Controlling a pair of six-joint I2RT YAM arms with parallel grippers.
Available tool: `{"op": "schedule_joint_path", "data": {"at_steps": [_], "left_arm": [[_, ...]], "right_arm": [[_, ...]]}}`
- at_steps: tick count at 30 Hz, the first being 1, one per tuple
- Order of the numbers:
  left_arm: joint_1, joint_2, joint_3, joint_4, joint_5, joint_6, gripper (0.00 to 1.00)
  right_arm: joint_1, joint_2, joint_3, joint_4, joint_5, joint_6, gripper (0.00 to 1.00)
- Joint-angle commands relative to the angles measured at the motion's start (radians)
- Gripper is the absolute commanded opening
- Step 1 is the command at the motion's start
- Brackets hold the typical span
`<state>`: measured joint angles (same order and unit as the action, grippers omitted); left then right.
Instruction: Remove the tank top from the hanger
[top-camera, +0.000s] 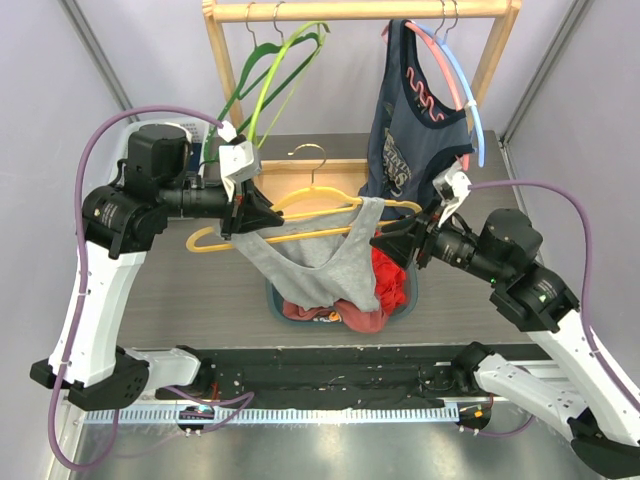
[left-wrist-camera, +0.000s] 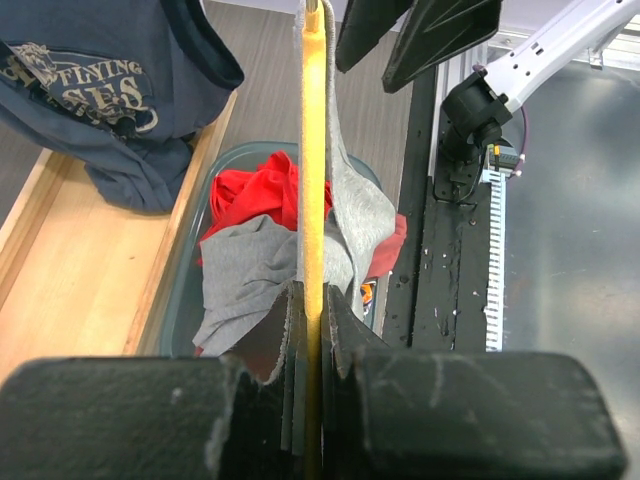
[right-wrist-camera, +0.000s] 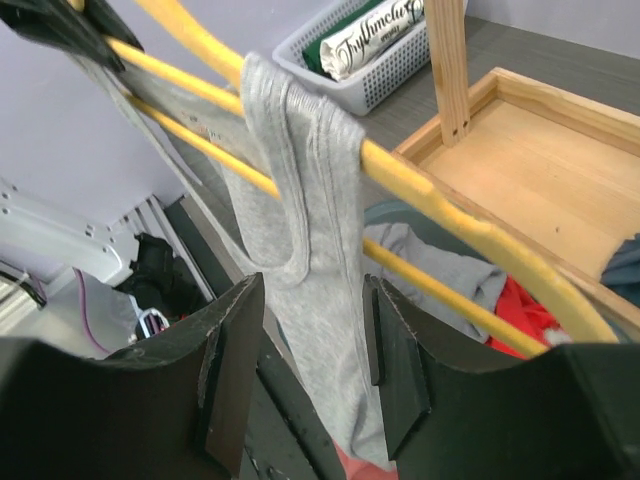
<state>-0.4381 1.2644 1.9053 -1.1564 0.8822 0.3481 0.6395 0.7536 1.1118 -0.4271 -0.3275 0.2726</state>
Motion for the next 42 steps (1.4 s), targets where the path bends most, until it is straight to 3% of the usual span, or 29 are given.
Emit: {"op": "schedule_joint_path", "data": {"at_steps": [1,9,17,22,24,26,30,31,34,42], "left_arm": [[0.002,-0.031,0.024,0.052,0.032,-0.004,0.0],[0.002,-0.045,0.012,0.047,0.041,-0.008,0.0],[0.001,-0.049,0.008,0.044,0.052,-0.005,0.0],[0.002,-0.051,0.003,0.043,0.05,-0.006,0.0],[0.002,-0.051,0.003,0.044,0.05,-0.006,0.0],[0.002,-0.051,0.006,0.043,0.049,-0.005,0.0],[0.002,-0.051,0.006,0.043,0.052,-0.005,0.0],[0.001,-0.05,0.006,0.043,0.052,-0.004,0.0],[0.002,-0.045,0.014,0.044,0.058,-0.009,0.0],[0.002,-0.043,0.018,0.046,0.06,-0.014,0.0]], "right_arm": [[0.0,-0.005,-0.015,0.209,0.001,0.074,0.51],[0.0,0.033,-0.053,0.338,-0.024,0.122,0.4],[0.002,0.061,-0.038,0.363,-0.058,0.139,0.27],[0.002,0.049,-0.033,0.34,-0.054,0.134,0.02],[0.0,0.032,-0.03,0.32,-0.056,0.128,0.01],[0.0,0.013,-0.027,0.266,-0.038,0.114,0.02],[0.0,-0.037,-0.053,0.211,0.014,0.079,0.45],[0.002,-0.046,-0.058,0.209,0.024,0.08,0.49],[0.002,-0.042,-0.073,0.205,0.031,0.082,0.54],[0.002,0.003,-0.064,0.263,-0.001,0.099,0.56]]}}
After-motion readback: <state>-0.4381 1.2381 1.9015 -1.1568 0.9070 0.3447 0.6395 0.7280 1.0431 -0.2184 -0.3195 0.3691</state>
